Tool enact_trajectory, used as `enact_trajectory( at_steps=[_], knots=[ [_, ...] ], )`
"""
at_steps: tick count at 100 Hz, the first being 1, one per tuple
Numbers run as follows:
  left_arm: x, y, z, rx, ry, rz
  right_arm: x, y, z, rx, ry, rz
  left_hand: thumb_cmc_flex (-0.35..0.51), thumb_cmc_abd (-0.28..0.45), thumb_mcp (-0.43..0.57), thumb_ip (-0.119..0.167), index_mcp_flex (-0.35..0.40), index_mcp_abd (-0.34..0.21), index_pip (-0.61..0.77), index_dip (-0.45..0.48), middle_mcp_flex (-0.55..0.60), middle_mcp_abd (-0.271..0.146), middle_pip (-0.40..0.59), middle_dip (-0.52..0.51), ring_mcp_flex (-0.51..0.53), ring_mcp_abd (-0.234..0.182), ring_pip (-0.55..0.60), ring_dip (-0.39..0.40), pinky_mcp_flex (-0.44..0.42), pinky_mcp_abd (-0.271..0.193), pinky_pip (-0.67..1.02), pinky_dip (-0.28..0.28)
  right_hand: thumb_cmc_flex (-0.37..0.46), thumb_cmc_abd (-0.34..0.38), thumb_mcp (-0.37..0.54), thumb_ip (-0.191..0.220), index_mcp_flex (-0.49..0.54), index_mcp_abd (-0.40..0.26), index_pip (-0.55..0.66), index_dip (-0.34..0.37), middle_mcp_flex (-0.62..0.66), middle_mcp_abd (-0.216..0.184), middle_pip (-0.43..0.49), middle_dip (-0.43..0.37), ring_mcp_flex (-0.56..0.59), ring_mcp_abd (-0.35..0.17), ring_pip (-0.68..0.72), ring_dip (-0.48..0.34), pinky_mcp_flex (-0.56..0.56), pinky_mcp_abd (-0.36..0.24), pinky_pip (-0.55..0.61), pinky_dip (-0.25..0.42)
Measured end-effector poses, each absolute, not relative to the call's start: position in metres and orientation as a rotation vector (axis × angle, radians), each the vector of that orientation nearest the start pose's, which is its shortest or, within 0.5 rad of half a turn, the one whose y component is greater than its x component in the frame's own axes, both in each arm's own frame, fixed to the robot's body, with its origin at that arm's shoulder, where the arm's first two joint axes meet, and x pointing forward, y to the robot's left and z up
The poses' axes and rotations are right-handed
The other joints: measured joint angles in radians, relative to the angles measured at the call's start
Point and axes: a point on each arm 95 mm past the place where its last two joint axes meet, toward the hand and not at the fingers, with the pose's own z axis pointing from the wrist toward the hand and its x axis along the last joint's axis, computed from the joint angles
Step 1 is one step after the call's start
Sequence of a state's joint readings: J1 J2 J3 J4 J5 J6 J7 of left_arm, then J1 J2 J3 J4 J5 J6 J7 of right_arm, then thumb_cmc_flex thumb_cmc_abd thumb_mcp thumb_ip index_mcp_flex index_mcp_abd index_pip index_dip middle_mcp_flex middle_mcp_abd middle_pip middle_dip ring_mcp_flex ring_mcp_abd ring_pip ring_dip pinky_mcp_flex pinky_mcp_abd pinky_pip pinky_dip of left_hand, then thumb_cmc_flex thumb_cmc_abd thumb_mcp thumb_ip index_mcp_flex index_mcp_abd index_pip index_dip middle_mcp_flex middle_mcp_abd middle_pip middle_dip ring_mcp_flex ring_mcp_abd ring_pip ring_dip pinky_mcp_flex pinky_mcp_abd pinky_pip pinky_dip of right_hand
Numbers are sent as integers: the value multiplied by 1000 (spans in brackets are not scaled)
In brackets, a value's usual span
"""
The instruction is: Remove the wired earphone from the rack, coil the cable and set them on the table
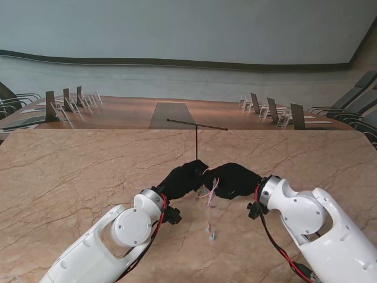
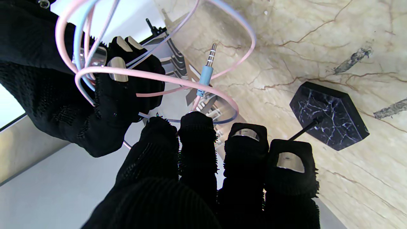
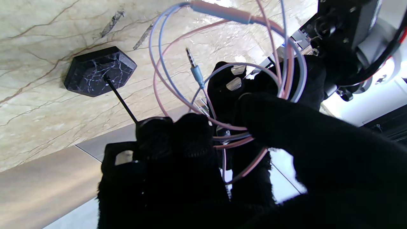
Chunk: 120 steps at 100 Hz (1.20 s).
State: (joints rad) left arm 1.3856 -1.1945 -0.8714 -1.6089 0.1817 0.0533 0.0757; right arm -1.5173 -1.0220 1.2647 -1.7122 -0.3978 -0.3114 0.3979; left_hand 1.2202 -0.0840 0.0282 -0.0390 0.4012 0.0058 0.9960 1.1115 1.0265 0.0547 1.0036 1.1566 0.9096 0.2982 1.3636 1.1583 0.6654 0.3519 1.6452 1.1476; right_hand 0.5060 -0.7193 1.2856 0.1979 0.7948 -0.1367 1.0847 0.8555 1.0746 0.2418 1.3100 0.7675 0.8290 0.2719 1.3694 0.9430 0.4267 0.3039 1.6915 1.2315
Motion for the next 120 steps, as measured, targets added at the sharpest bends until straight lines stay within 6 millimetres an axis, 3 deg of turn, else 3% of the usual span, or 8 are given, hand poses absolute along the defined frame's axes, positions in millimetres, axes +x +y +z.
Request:
enact_trajectory(
  at_steps=[65, 77, 120],
  knots=[
    [393, -148, -303, -1967, 1151, -2167, 394, 15, -273, 1421, 1711, 2020, 0, 0, 0, -1, 0, 2, 11, -2, 15, -2, 13, -9, 13, 1, 12, -12, 25, 5, 16, -24, 0, 0, 0, 0, 0, 0, 0, 0, 1, 0, 6, -3, 8, 0, 2, 0, 10, 0, 1, 0],
    [395, -147, -304, -1966, 1111, -2168, 393, 12, -274, 1424, 1697, 2018, 0, 0, 6, -29, 0, 2, 18, -2, 12, -3, 26, -9, 24, 1, 13, -14, 34, 8, 23, -26, 0, 0, 0, 0, 0, -1, 0, 0, 1, 0, 6, -3, 8, 0, 2, 0, 10, 0, 1, 0],
    [394, -147, -306, -2020, 1063, -2166, 392, 11, -275, 1419, 1638, 2032, 0, -22, 22, -29, 10, 19, 29, -6, 51, -4, 27, -50, 64, 22, 11, -54, 65, 39, 24, -79, 0, 0, 0, 0, 0, -1, 0, 0, 1, 0, 6, -3, 8, 0, 2, 0, 10, 0, 1, 0]
  ],
)
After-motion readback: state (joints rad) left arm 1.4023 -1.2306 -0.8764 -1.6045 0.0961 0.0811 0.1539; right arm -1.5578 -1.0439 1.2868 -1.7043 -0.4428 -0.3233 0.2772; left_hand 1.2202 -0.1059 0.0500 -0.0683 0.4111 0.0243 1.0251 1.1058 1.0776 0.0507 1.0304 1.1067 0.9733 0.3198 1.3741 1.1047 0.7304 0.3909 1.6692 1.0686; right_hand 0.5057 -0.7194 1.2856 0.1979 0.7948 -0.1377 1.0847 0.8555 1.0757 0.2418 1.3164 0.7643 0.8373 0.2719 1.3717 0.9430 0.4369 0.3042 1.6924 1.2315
